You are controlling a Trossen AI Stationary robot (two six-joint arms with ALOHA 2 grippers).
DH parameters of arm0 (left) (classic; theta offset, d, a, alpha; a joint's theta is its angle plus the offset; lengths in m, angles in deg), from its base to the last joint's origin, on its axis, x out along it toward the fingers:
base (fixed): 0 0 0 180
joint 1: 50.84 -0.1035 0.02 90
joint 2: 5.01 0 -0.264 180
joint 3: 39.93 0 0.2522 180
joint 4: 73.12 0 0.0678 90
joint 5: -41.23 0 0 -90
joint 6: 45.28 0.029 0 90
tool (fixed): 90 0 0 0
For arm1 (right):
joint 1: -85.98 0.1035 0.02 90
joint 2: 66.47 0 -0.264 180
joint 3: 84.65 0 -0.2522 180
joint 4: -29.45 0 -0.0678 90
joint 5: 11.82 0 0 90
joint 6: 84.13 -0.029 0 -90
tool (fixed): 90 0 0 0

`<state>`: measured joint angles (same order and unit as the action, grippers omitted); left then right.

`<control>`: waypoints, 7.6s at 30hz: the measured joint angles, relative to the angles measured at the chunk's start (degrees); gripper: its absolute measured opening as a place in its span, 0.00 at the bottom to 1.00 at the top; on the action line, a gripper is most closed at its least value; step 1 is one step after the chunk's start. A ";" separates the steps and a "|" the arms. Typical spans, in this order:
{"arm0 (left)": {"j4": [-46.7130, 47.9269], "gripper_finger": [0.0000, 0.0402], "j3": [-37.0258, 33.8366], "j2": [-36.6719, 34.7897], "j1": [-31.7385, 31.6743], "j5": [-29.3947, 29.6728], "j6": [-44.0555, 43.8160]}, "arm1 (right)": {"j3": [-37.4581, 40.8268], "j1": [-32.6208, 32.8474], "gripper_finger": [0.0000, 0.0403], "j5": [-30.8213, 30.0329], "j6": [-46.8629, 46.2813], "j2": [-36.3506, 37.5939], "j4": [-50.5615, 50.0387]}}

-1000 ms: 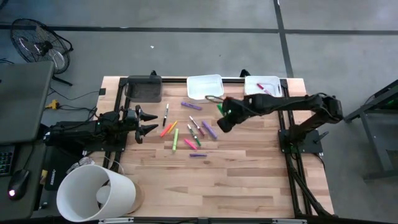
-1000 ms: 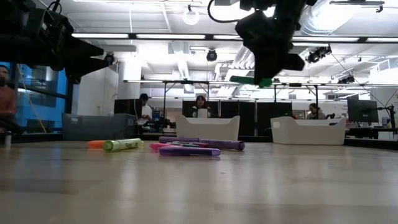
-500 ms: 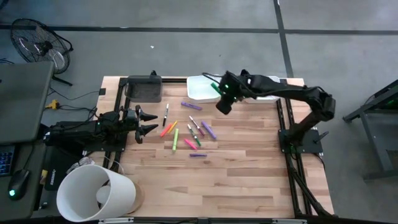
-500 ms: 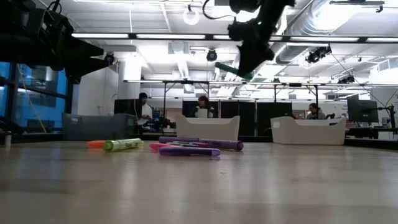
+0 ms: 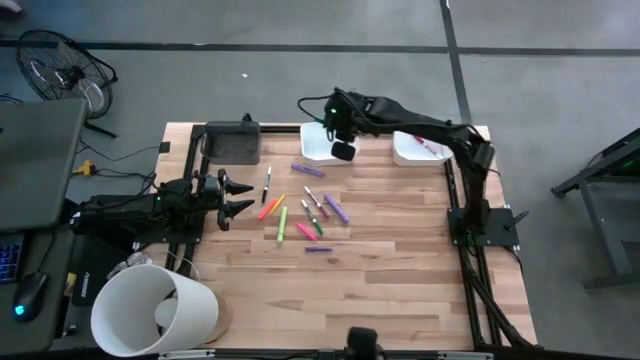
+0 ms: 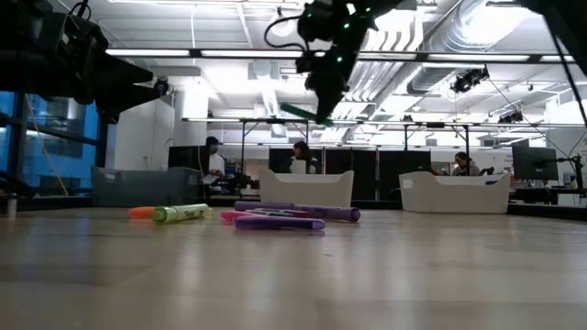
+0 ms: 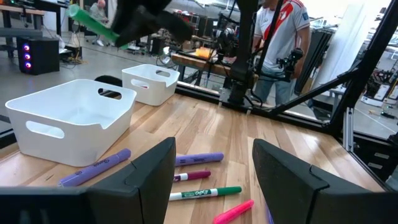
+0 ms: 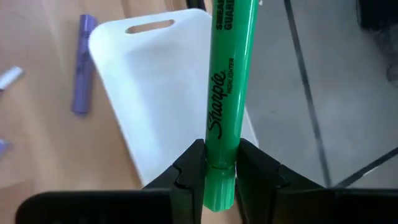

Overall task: Pick & Place Markers
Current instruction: Put the green highlighter pen into the left white bin, then put the bottom violet highlighter pen into the left white bin

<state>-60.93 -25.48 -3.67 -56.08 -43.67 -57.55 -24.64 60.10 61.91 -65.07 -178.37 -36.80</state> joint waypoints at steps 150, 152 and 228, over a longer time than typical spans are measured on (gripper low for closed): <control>-0.02 0.53 0.00 0.02 0.00 -0.02 -0.02 | 17.03 19.83 0.52 15.80 -49.06 -8.98 2.97; -0.02 0.53 0.00 0.00 -0.02 -0.02 0.00 | 17.05 19.96 0.52 15.97 -49.05 -9.74 3.01; 0.00 0.53 0.00 0.02 0.00 -0.11 -0.01 | 17.27 19.09 0.17 15.88 -47.09 -5.31 -4.19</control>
<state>-60.93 -25.48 -3.65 -56.08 -43.78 -57.56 -7.38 79.19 77.79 -112.16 -183.68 -40.99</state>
